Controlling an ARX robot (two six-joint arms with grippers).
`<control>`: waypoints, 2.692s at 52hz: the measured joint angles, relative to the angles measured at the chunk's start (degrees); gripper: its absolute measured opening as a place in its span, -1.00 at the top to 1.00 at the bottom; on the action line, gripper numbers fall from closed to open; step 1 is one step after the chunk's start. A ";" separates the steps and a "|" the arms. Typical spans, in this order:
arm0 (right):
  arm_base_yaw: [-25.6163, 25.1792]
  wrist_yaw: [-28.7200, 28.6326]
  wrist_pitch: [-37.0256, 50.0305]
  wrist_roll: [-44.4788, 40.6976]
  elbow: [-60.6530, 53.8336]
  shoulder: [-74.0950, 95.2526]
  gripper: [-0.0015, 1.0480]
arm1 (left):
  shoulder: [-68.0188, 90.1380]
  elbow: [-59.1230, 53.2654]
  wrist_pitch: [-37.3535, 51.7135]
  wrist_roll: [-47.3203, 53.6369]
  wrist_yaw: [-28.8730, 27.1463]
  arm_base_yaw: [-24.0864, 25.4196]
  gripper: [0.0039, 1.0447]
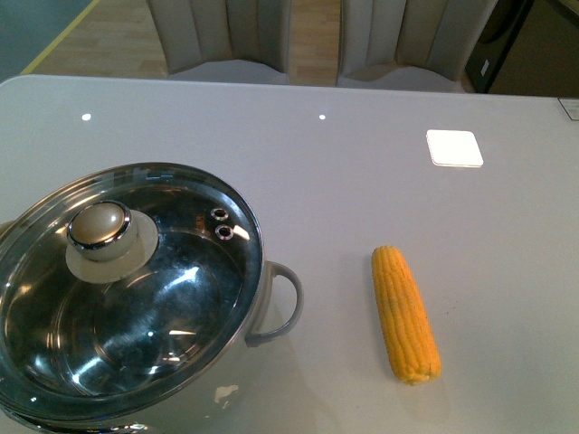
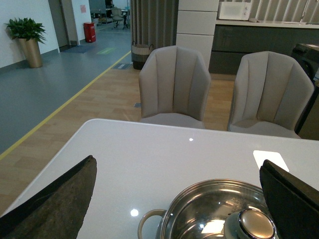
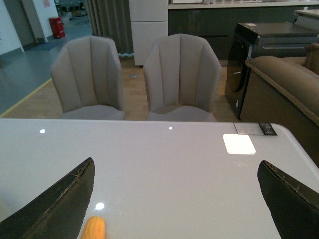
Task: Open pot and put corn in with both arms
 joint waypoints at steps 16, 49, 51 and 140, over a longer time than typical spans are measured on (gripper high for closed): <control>0.00 0.00 0.00 0.00 0.00 0.00 -0.83 | 0.00 0.00 0.00 0.00 0.00 0.00 -0.87; 0.00 0.00 0.00 0.00 0.00 0.00 -0.83 | 0.00 0.00 0.00 0.00 0.00 0.00 -0.87; 0.00 0.00 0.00 0.00 0.00 0.00 -0.83 | 0.00 0.00 0.00 0.00 0.00 0.00 -0.87; 0.00 0.00 -0.02 0.00 0.00 -0.07 -0.83 | 110.14 22.51 58.64 -9.77 -18.69 -23.43 -0.87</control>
